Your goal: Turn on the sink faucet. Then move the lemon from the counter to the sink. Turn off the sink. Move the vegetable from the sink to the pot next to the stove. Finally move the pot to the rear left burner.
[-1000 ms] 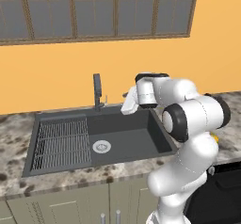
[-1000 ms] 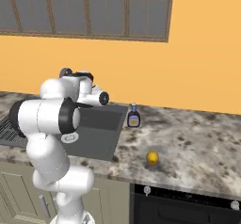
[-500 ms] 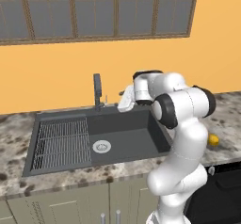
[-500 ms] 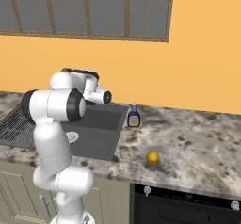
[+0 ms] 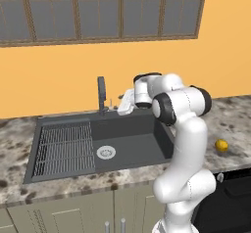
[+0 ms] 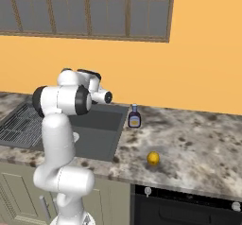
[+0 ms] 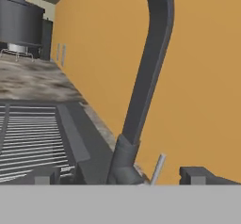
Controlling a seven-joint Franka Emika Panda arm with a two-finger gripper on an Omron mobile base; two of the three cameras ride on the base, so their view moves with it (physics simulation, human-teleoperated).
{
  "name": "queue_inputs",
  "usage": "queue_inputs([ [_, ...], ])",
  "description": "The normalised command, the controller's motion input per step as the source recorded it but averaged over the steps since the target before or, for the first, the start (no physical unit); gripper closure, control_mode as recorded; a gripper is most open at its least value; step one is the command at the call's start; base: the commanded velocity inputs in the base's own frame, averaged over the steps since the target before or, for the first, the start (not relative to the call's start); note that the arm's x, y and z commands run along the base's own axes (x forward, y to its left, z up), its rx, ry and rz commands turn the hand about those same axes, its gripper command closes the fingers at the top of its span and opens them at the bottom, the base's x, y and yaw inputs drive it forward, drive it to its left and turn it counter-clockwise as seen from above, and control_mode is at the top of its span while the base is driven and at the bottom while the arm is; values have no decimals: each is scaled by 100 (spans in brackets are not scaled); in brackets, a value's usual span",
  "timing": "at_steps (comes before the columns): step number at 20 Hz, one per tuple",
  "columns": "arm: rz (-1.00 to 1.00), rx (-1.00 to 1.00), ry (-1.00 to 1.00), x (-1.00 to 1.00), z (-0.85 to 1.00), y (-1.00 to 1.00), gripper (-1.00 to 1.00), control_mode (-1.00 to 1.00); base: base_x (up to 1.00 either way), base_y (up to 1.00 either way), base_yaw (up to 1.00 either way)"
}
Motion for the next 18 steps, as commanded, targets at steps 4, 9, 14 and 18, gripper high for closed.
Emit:
queue_inputs([
  [4,2,3,2,42,-18,11,-100,-100,0,0,0],
  [9,2,3,2,42,-16,2,-100,-100,0,0,0],
  [14,3,3,3,39,-16,1,-100,-100,0,0,0],
  [18,3,2,4,36,-17,7,-100,-100,0,0,0],
])
